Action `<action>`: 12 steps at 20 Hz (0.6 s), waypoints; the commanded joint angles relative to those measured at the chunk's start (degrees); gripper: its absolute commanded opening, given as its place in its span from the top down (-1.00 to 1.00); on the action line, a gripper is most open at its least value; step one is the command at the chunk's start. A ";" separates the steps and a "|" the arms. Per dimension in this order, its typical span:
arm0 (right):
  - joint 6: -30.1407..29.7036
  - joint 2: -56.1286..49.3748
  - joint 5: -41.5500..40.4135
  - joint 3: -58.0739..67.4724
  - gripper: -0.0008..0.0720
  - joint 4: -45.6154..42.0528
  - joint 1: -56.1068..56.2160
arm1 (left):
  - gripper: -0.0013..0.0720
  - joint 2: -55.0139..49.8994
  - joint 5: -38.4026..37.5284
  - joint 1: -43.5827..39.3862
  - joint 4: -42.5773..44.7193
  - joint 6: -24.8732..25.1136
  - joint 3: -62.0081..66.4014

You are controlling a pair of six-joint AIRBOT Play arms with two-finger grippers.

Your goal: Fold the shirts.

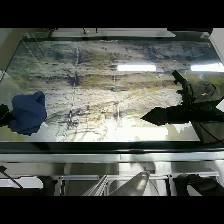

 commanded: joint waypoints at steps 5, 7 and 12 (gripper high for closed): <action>0.00 -0.04 -0.13 -0.02 0.94 0.02 0.07 | 0.94 0.13 -13.53 -9.57 -5.27 0.42 13.42; 0.00 -0.04 -0.55 -0.02 0.94 0.00 0.07 | 0.94 4.72 -14.29 -13.73 -16.09 0.61 16.33; 0.00 -0.04 -0.59 -0.02 0.94 0.02 0.07 | 0.91 16.22 -11.72 -28.76 -38.07 4.96 19.39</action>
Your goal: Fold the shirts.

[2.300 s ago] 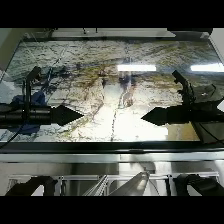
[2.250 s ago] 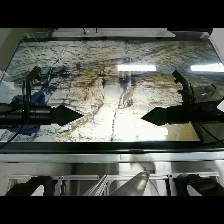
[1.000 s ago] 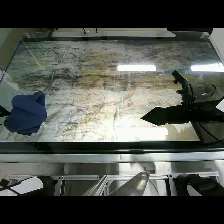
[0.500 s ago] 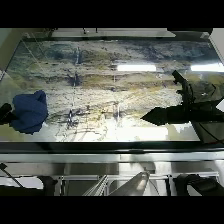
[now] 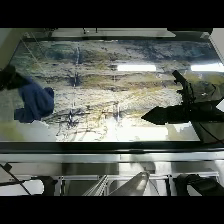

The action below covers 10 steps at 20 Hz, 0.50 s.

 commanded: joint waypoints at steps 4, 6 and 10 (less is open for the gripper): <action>0.00 -0.04 -0.04 -0.02 0.94 0.02 0.07 | 0.91 10.14 9.31 -22.36 -8.28 2.21 1.92; 0.00 -0.04 -0.07 -0.02 0.94 0.02 0.07 | 0.91 9.84 9.99 -27.98 -8.20 1.92 1.95; 0.00 -0.04 0.26 -0.02 0.94 0.02 0.07 | 0.91 9.07 14.23 -34.60 -9.03 1.92 1.92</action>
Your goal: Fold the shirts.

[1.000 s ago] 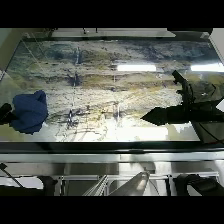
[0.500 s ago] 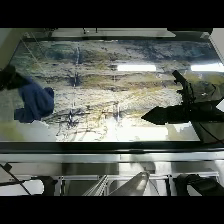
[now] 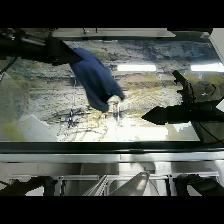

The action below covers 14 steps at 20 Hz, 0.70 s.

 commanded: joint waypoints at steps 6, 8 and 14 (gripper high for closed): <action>0.00 -0.04 -0.72 -0.02 0.91 -0.02 -0.07 | 0.91 -6.45 -3.69 -5.42 -0.50 -0.09 0.07; 0.02 -0.04 -2.27 0.00 0.06 0.00 -0.48 | -0.24 -8.37 -6.62 -4.52 -0.50 -0.31 0.09; 1.92 -0.61 -3.02 0.00 -0.18 -0.22 -9.49 | -0.99 -7.04 -14.93 5.20 5.70 -5.88 -2.99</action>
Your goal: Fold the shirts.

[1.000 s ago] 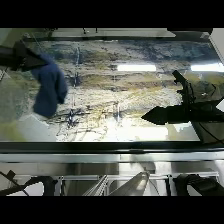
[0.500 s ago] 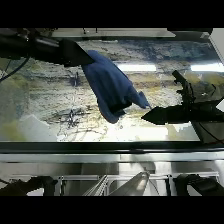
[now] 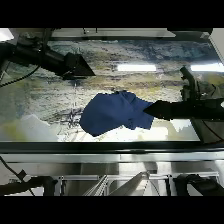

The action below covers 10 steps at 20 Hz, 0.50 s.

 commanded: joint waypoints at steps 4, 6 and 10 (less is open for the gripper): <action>-3.43 -6.19 -0.46 0.00 -0.69 -5.07 -12.85 | -0.99 10.12 -1.29 4.98 11.32 -2.38 -23.93; -3.45 -10.86 -0.46 0.00 -0.67 -6.91 -16.94 | -0.98 14.38 2.12 4.98 11.47 -2.36 -36.20; -6.95 -20.74 -0.72 0.00 -0.67 -6.88 -20.15 | -0.93 20.44 12.87 4.96 6.25 -0.76 -54.12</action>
